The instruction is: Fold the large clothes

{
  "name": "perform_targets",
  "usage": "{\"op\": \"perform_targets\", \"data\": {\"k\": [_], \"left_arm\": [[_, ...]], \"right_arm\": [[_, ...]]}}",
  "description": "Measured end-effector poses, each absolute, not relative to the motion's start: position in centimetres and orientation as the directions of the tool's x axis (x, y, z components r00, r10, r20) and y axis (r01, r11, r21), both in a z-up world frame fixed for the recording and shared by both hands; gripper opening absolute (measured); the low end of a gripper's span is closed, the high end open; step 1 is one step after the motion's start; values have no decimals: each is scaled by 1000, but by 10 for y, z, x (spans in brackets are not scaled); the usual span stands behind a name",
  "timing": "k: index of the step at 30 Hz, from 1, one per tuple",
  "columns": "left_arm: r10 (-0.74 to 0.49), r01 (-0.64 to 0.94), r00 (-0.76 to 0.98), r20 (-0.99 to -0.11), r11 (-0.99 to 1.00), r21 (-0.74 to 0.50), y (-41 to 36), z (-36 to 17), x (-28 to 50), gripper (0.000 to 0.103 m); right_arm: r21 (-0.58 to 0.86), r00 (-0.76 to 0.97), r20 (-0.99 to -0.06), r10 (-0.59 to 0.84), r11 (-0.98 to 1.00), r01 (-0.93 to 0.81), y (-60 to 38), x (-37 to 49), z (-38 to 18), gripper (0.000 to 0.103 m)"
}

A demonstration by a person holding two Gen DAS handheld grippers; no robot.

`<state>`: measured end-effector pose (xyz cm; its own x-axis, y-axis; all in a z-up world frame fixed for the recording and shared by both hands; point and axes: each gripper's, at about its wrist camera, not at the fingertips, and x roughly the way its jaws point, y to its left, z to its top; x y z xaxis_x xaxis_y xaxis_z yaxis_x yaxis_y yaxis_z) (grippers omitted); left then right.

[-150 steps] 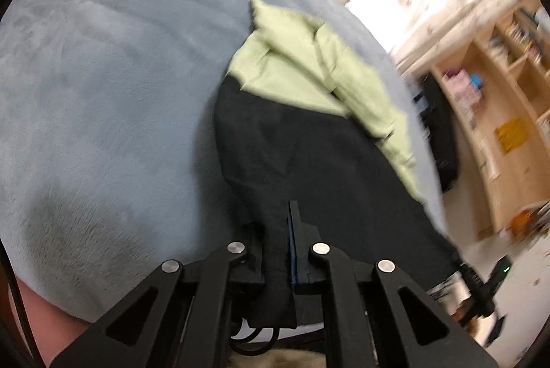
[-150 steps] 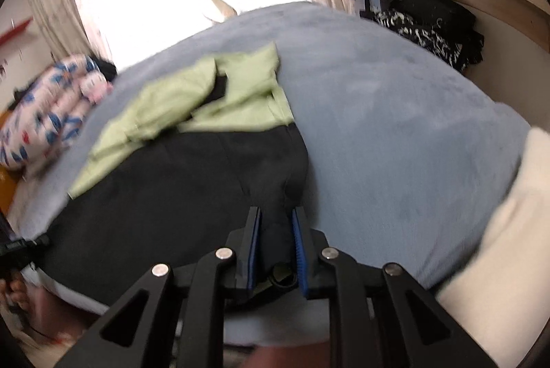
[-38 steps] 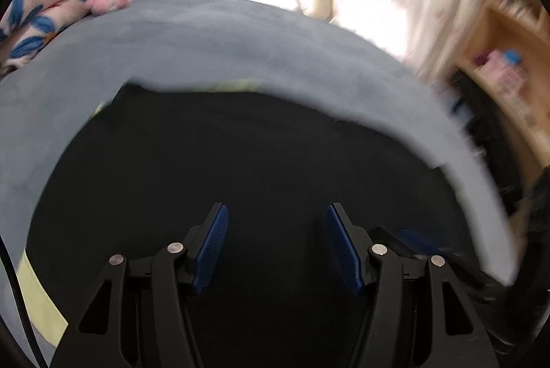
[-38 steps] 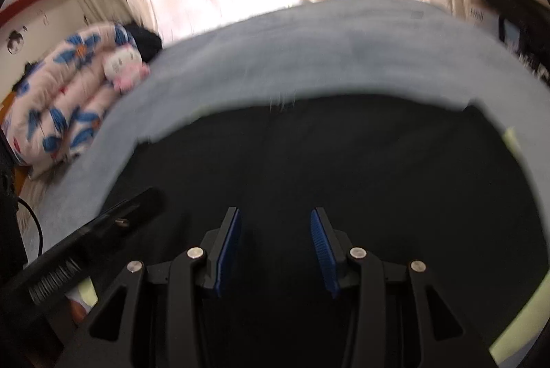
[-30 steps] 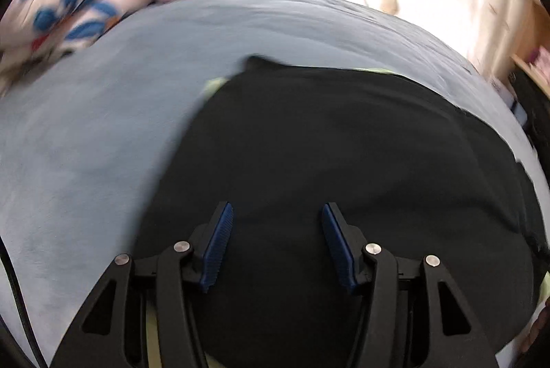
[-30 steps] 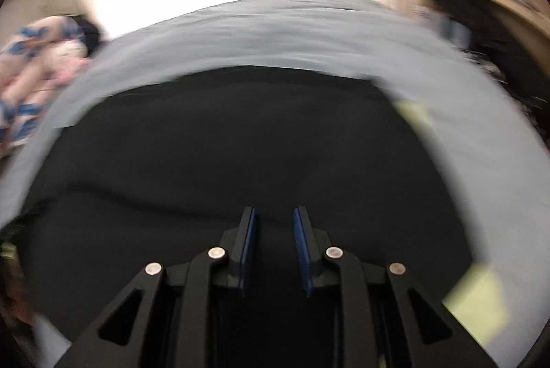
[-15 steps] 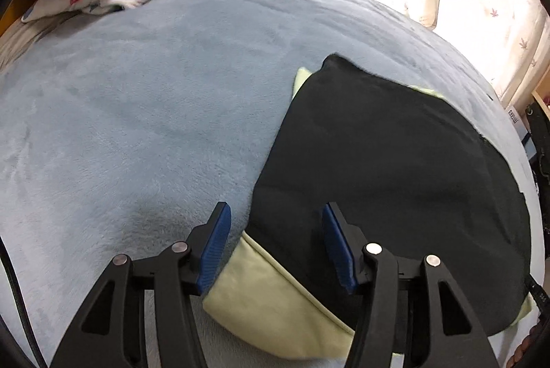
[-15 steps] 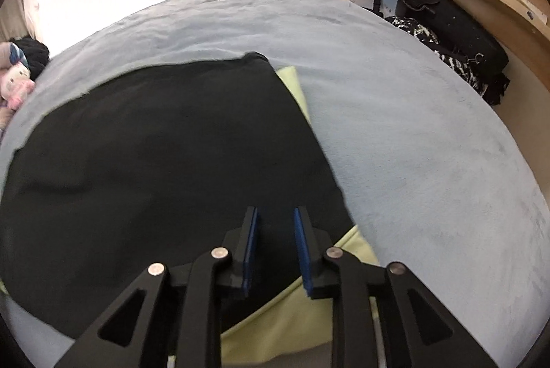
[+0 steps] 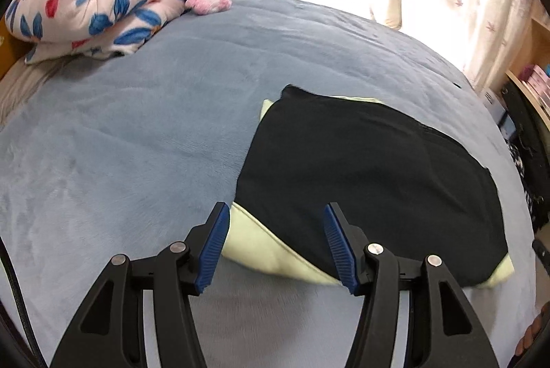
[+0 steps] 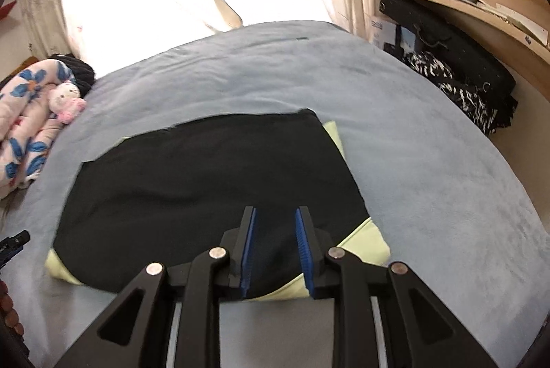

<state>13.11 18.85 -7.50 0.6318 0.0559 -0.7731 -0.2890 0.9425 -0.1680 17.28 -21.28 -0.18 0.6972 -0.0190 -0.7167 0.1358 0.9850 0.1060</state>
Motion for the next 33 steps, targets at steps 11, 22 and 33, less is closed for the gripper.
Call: {"op": "perform_targets", "data": {"k": [11, 22, 33], "left_arm": [[41, -218, 674, -737, 965, -145, 161, -21, 53, 65], [-45, -183, 676, -736, 957, -226, 155, -24, 6, 68], [-331, -134, 661, -673, 831, -541, 176, -109, 26, 74]], "right_arm": [[123, 777, -627, 57, 992, 26, -168, 103, 54, 36], [123, 811, -574, 110, 991, -48, -128, 55, 62, 55], [130, 775, -618, 128, 990, -60, -108, 69, 4, 58]]}}
